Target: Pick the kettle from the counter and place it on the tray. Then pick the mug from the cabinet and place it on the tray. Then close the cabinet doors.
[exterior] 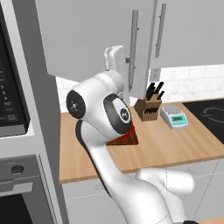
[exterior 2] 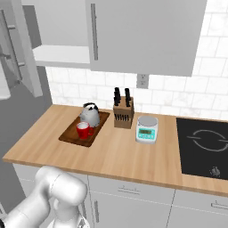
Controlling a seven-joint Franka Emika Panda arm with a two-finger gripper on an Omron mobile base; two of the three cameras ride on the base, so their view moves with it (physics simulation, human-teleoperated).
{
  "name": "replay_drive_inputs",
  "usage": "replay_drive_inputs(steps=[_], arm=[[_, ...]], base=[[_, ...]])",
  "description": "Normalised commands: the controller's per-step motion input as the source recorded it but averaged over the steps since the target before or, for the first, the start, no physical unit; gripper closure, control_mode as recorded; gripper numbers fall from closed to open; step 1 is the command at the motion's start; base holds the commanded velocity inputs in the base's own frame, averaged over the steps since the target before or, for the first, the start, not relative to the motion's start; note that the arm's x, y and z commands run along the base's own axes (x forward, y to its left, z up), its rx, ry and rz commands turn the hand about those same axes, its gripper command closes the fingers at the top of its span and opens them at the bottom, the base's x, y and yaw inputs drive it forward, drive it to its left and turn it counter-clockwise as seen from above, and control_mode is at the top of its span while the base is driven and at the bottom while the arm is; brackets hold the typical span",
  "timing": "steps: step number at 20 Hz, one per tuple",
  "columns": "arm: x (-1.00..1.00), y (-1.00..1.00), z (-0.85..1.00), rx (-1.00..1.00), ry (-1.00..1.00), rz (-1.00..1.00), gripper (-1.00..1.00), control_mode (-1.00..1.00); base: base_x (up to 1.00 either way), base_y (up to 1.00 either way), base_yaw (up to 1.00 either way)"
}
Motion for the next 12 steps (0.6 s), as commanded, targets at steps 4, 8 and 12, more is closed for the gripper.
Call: replay_drive_inputs(steps=[4,8,12], arm=[[1.0,-0.05,0.03,0.12,0.0,0.27,-1.0,-1.0],[1.0,0.0,0.0,0.07,0.02,0.38,-1.0,-1.0],[0.87,0.0,0.0,0.07,-0.02,0.35,-1.0,-1.0]], base=[[0.0,0.0,0.0],[0.0,0.0,0.0],[0.0,0.0,0.0]])
